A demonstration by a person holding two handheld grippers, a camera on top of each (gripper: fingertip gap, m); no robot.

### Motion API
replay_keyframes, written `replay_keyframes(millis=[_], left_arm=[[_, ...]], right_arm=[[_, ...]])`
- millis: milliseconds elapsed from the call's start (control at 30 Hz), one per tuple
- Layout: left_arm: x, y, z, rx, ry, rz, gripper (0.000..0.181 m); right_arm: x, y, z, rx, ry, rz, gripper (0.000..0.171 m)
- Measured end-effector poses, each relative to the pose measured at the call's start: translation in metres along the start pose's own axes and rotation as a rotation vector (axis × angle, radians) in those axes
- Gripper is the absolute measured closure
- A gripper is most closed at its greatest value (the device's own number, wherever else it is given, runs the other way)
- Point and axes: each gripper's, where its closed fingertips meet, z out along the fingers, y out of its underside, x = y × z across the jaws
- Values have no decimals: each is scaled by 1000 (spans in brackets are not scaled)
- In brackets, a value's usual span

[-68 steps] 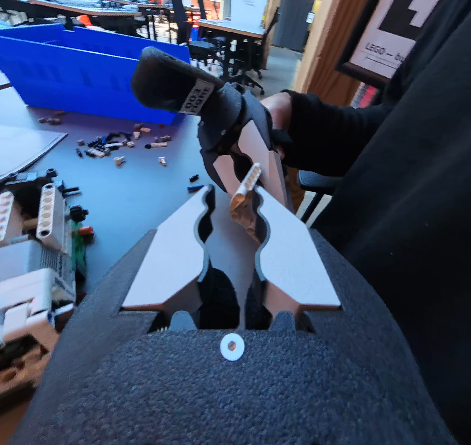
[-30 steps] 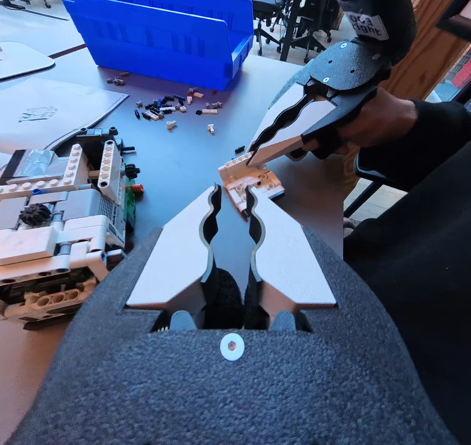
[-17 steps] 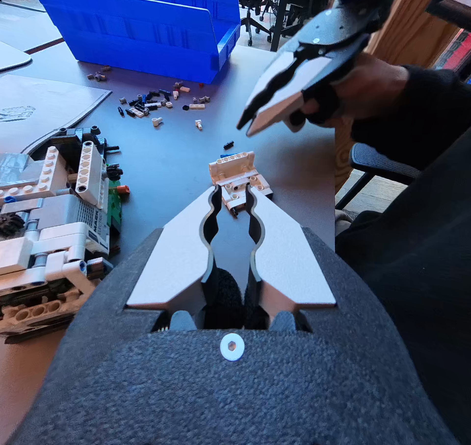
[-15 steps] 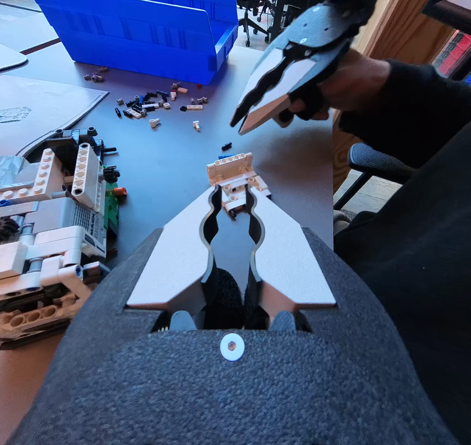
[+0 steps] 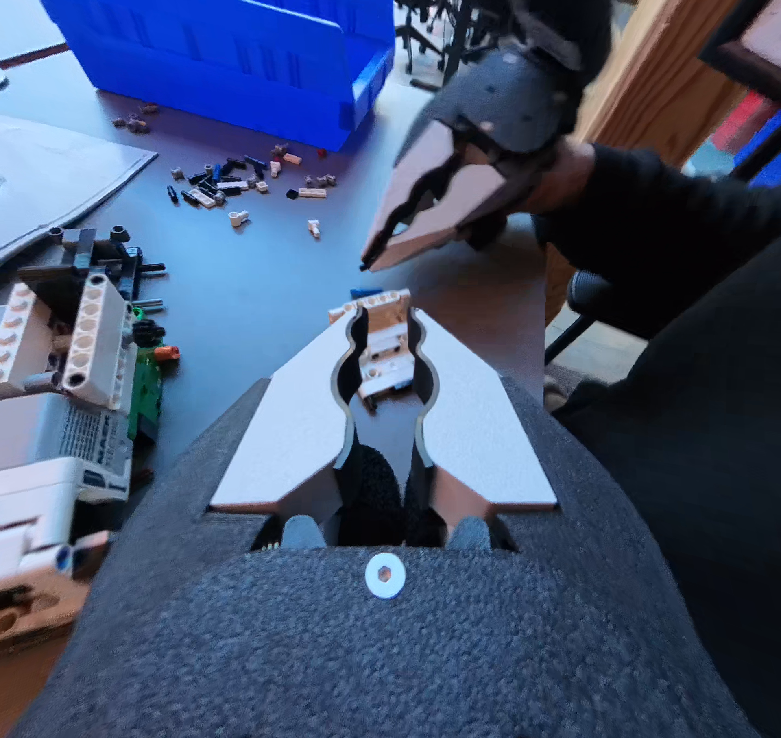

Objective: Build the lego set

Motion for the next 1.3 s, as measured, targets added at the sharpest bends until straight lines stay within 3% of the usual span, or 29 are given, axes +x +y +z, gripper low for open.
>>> replay_keyframes(millis=[33, 167, 267, 433, 700, 1000, 1300], left_arm=[[-4, -6, 2, 16, 4, -52, 163], [3, -45, 2, 171, 243, -359, 159], [14, -52, -2, 183, 361, -393, 163], [25, -56, -10, 214, 456, -464, 178], [34, -60, -21, 267, 579, -588, 179], [51, -76, -40, 352, 878, -829, 179], [54, -72, -39, 335, 862, -799, 178]], right_arm=[[-8, -19, -8, 97, -7, -57, 167], [-34, -80, -37, 333, 39, -266, 167], [-46, -98, -45, 386, 87, -374, 167], [-55, -109, -52, 445, 56, -379, 167], [-68, -117, -59, 493, -3, -406, 167], [-83, -136, -77, 632, -137, -322, 166], [-86, -133, -76, 628, -201, -269, 167]])
